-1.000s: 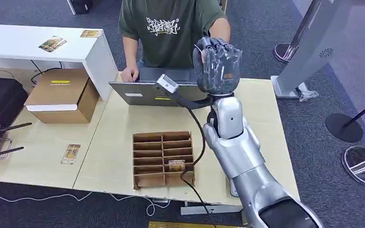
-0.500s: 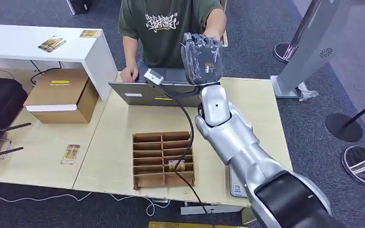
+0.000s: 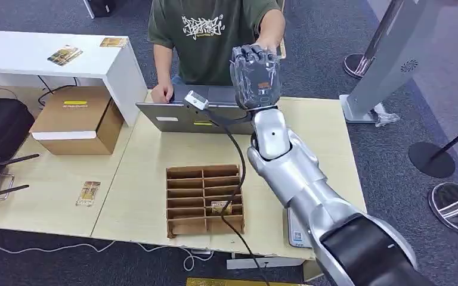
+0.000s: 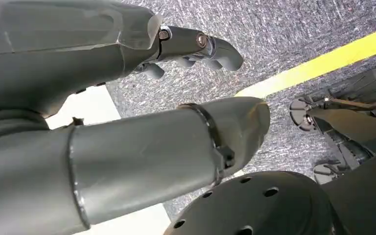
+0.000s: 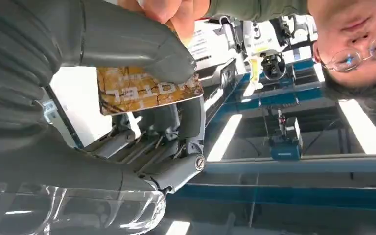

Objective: Pass the card to the sensor for recognition and then transmit it.

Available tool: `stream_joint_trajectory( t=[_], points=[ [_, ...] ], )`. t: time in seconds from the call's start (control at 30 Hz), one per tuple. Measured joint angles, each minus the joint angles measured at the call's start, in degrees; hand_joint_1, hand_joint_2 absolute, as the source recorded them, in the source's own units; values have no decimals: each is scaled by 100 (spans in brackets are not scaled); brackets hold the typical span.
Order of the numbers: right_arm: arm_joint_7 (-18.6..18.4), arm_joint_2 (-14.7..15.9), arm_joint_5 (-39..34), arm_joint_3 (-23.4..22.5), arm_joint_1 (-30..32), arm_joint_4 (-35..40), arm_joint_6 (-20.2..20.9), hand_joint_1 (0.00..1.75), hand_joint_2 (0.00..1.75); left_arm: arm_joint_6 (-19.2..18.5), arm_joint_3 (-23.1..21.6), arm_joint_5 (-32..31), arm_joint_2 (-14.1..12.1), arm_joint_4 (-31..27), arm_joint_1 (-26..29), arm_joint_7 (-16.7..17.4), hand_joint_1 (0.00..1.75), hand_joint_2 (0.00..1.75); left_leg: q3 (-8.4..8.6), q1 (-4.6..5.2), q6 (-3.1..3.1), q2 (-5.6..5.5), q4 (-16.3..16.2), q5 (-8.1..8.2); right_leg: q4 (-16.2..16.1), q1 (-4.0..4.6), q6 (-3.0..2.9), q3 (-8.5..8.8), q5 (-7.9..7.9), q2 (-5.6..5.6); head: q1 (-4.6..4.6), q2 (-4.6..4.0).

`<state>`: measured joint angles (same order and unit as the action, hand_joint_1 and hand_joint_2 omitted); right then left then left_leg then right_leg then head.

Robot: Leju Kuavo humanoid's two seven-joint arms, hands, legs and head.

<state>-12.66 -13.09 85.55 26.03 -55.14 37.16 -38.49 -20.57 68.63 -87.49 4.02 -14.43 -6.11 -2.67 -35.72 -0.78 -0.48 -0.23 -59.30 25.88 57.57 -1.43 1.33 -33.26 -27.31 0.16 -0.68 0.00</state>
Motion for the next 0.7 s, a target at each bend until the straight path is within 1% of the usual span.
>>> stream_joint_trajectory(
  t=[0.03,0.07,0.7],
  points=[
    [11,0,2,0,0,-9,0,33,175,0,0,4,0,0,1,-7,0,0,0,0,0,0,0,0,0,0,0,0,0,0,0,0],
    [17,0,2,0,-1,-17,0,2,175,2,0,7,0,0,2,-9,0,0,0,0,0,0,0,0,0,0,0,0,0,0,0,0],
    [-35,2,4,0,14,6,0,0,175,18,-5,44,4,0,49,-50,0,0,1,0,0,0,0,0,0,0,0,0,0,0,0,0]
  ],
)
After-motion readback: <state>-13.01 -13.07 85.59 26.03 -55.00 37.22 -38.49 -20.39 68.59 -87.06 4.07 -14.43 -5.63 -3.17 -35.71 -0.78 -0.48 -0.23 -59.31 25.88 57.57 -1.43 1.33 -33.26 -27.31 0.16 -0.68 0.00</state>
